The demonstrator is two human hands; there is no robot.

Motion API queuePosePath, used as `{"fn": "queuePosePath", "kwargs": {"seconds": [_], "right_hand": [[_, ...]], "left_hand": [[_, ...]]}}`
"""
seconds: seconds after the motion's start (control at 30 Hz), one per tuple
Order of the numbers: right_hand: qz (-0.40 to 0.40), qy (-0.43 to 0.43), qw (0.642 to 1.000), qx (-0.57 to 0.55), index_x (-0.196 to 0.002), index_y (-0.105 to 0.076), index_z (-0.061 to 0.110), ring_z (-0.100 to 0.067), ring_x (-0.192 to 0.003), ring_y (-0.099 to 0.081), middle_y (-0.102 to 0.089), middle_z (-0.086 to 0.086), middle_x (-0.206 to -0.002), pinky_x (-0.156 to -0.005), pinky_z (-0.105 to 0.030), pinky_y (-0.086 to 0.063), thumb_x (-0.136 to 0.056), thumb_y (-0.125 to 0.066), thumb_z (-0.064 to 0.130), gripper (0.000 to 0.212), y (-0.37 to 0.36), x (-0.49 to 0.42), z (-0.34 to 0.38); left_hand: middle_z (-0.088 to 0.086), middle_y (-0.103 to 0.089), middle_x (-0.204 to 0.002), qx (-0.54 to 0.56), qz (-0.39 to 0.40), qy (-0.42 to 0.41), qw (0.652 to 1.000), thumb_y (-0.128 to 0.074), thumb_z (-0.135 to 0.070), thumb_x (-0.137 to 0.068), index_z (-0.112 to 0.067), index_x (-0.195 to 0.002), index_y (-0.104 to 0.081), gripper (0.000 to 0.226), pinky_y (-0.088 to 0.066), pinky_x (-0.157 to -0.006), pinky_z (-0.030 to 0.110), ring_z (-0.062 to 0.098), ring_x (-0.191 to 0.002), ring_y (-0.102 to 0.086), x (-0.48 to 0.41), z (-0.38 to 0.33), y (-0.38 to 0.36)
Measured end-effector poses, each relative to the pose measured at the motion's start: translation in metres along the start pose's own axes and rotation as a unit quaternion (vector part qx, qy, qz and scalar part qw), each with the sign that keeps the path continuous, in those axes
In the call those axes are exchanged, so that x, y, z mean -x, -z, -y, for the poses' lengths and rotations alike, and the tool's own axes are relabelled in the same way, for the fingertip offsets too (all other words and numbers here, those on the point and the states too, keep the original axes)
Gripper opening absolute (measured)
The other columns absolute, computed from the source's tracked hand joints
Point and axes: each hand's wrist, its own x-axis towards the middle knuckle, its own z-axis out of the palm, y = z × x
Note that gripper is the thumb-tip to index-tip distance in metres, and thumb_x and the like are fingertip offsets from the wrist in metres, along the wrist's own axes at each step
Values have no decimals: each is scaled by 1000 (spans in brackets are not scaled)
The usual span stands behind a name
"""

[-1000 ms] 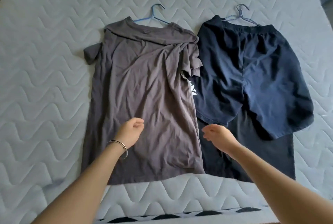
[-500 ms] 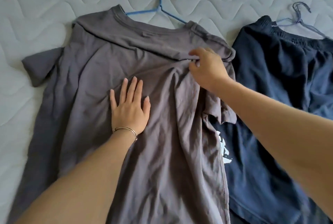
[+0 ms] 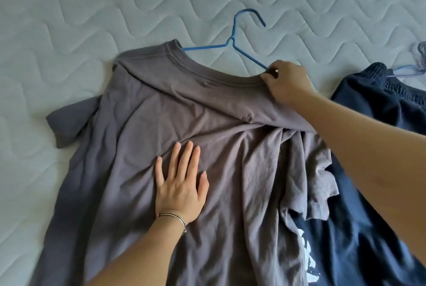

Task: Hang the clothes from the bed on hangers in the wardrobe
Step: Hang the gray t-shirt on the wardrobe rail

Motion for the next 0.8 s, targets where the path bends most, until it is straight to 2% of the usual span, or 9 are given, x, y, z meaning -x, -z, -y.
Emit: {"fn": "queuePosePath", "kwargs": {"seconds": [0.27,0.33,0.4,0.43,0.5,0.57,0.67,0.73,0.8], "right_hand": [[44,61,976,-203,-87,-62,35,-3,-43,-42,-43,8,-54,-44,-13,-30,-89,-55,30,9,48,133,24],[64,46,961,-264,-84,-63,35,-4,-48,-46,-52,-1,-58,-50,-17,-38,-89,-56,29,11,58,176,34],[60,13,940,-334,-87,-66,31,-21,-69,-60,-68,-16,-79,-70,-37,-52,-89,-56,26,11,68,213,44],[48,4,934,-355,-88,-66,30,-25,-79,-64,-71,-16,-90,-81,-44,-52,-90,-55,25,12,73,231,50],[24,9,934,-357,-85,-67,26,-24,-91,-66,-73,-9,-93,-91,-45,-50,-91,-52,24,16,86,269,67],[14,32,935,-354,-86,-66,16,-25,-93,-64,-72,-10,-92,-90,-45,-50,-93,-49,23,20,99,311,89],[30,76,926,-370,-85,-64,29,-25,-88,-63,-70,-9,-92,-82,-35,-49,-95,-43,21,25,122,380,127],[52,101,914,-389,-79,-57,43,-16,-80,-61,-70,-7,-95,-71,-18,-47,-96,-41,19,33,144,425,148],[90,136,902,-400,-80,-54,48,-5,-73,-57,-68,0,-93,-65,-5,-41,-96,-42,21,34,174,464,162]], "left_hand": [[-4,-40,-147,75,54,14,996,-42,-36,-85,-20,-135,-45,52,-19,-113,49,18,-140,-30,-3,-2,22],[-2,-43,-145,211,68,51,974,-49,-28,-89,-19,-130,-50,42,-15,-115,40,16,-139,-31,-4,0,42],[11,-67,-115,395,28,111,911,-51,-12,-90,-11,-110,-63,23,-39,-100,26,21,-109,-61,11,4,79],[8,-72,-100,450,-38,111,885,-50,-8,-91,-13,-102,-65,20,-45,-86,15,13,-90,-66,27,6,104],[-13,-72,-89,519,-112,72,844,-49,-15,-91,-31,-95,-64,22,-42,-75,1,-5,-83,-64,61,3,164],[-21,-69,-91,560,-80,54,823,-47,-33,-90,-37,-98,-63,18,-44,-81,4,-5,-95,-63,79,-5,223],[-2,-69,-98,548,-40,85,831,-51,-39,-88,-13,-107,-60,34,-47,-96,30,15,-102,-63,79,-19,312],[0,-66,-77,554,-52,71,828,-51,-24,-90,-14,-89,-58,13,-50,-88,35,16,-81,-64,91,-23,366],[-3,-59,-66,563,-63,59,822,-46,-17,-93,-23,-77,-53,19,-53,-68,28,7,-58,-62,117,-18,414]]}}
